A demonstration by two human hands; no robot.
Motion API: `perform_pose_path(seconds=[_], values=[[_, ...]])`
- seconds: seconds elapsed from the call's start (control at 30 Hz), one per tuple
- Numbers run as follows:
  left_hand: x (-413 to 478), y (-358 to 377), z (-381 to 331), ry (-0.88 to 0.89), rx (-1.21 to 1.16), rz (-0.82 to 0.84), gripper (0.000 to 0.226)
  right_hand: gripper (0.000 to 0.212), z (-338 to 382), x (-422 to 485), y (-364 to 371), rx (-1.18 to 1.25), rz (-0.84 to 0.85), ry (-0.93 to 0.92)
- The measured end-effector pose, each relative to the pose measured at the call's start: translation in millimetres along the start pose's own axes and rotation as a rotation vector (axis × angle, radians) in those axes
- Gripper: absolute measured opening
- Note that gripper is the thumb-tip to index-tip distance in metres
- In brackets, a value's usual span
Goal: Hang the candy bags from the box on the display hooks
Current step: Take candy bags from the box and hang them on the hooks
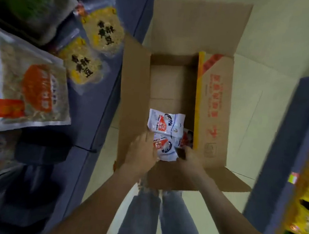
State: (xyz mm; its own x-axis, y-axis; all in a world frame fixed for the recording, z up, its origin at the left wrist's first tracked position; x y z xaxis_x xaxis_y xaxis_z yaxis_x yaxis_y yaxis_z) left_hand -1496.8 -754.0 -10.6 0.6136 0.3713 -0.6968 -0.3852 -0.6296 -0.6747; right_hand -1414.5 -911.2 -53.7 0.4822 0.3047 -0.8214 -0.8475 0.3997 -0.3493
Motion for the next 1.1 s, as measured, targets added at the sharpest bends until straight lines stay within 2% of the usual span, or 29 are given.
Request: perform_pose_path(seconds=[0.1, 0.2, 0.3, 0.37, 0.43, 0.53, 0.6, 0.7, 0.77, 0.83, 0.9, 1.0, 1.1], values=[[39, 55, 5, -0.028, -0.053, 0.039, 0.052, 0.039, -20, 67, 31, 0.159, -0.002, 0.092], [74, 97, 5, -0.044, -0.093, 0.036, 0.050, 0.052, -40, 127, 60, 0.447, -0.196, 0.172], [96, 124, 7, -0.082, -0.123, 0.014, 0.051, 0.062, -67, 176, 76, 0.529, -0.381, 0.375], [99, 135, 8, -0.093, -0.160, -0.001, 0.050, 0.051, -76, 196, 77, 0.565, -0.400, 0.451], [93, 137, 8, -0.086, -0.186, -0.015, 0.048, 0.038, -78, 200, 74, 0.514, -0.427, 0.435], [72, 125, 6, -0.065, -0.211, -0.043, 0.046, 0.024, -53, 169, 69, 0.377, -0.492, 0.262], [50, 102, 1, -0.062, -0.191, -0.079, 0.052, 0.016, -17, 123, 66, 0.301, -0.448, 0.092], [5, 45, -10, -0.038, -0.135, -0.155, 0.061, 0.016, 38, 42, 52, 0.085, -0.313, -0.143], [-29, 6, -14, -0.049, -0.117, -0.176, 0.062, 0.016, 69, -15, 33, -0.042, -0.255, -0.246], [-61, -32, -13, -0.036, -0.042, -0.267, 0.060, 0.016, 92, -74, 10, -0.145, -0.221, -0.348], [-93, -68, -7, 0.046, 0.069, -0.396, 0.053, 0.030, 110, -136, -7, -0.285, -0.205, -0.484], [-148, -115, -2, 0.149, 0.277, -0.486, 0.053, 0.048, 124, -224, -26, -0.321, -0.220, -0.648], [-228, -157, -11, 0.155, 0.202, -0.509, 0.048, 0.035, 137, -298, -40, -0.355, -0.195, -0.759]])
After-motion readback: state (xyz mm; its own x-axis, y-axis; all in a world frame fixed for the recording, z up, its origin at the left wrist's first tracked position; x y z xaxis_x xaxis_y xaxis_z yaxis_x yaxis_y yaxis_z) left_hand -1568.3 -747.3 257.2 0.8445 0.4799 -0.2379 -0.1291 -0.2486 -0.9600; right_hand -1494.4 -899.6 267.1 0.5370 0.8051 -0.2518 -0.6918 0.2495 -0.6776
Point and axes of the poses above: each hand's wrist, its own x-axis towards the middle knuckle, its own y-axis out of the palm, z = x × y, the point moved 1 cm from there along x, towards the middle knuckle, and after that the axes turned 13 degrees about x, right-handed, at the moved point
